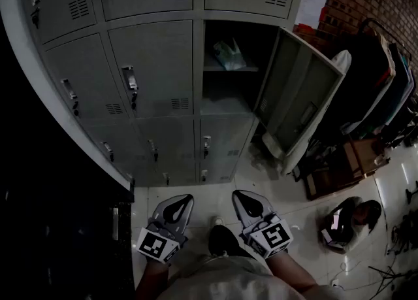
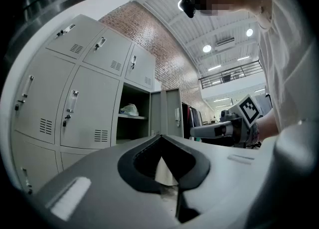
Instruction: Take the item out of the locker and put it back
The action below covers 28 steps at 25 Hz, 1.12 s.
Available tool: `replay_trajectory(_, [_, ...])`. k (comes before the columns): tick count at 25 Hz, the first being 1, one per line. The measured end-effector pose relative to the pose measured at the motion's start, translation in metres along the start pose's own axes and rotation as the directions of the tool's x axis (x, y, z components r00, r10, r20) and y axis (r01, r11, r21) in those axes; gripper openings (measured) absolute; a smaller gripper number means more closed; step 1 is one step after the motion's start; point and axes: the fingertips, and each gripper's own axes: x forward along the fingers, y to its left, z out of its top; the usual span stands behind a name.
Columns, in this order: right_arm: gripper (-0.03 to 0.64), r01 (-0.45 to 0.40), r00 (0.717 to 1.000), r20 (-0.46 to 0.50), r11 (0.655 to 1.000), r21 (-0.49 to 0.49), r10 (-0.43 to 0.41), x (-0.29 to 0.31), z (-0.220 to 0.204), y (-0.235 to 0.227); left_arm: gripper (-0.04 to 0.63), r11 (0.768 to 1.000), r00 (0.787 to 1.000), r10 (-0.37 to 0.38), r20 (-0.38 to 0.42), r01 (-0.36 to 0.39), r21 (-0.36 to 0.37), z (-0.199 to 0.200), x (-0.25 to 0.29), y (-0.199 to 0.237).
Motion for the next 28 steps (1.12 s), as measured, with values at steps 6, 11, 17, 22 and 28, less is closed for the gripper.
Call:
replay_trajectory(6, [-0.005, -0.007, 1.000, 0.018, 1.000, 0.008, 0.006, 0.055, -0.004, -0.060, -0.003, 1.000, 1.000, 0.002, 0.009, -0.002, 0.006, -0.009, 0.067, 0.040])
replay_trajectory(11, [-0.005, -0.040, 0.998, 0.042, 0.999, -0.011, 0.041, 0.111, 0.022, -0.123, -0.003, 0.998, 1.000, -0.024, 0.016, 0.023, 0.064, 0.004, 0.149, 0.077])
replay_trajectory(17, [-0.006, -0.088, 0.990, 0.103, 0.993, -0.077, 0.096, 0.164, 0.065, -0.167, -0.003, 0.992, 0.997, -0.063, 0.049, 0.057, 0.116, 0.026, 0.211, 0.104])
replay_trajectory(22, [0.287, -0.093, 0.976, 0.189, 0.993, -0.078, 0.106, 0.196, 0.109, -0.183, -0.003, 0.991, 0.992, -0.110, 0.058, 0.105, 0.080, 0.032, 0.222, 0.115])
replay_trajectory(28, [0.413, 0.151, 0.967, 0.227, 0.976, -0.157, -0.113, 0.256, 0.162, -0.255, -0.003, 0.989, 0.991, -0.132, 0.028, 0.130, 0.075, 0.035, 0.234, 0.140])
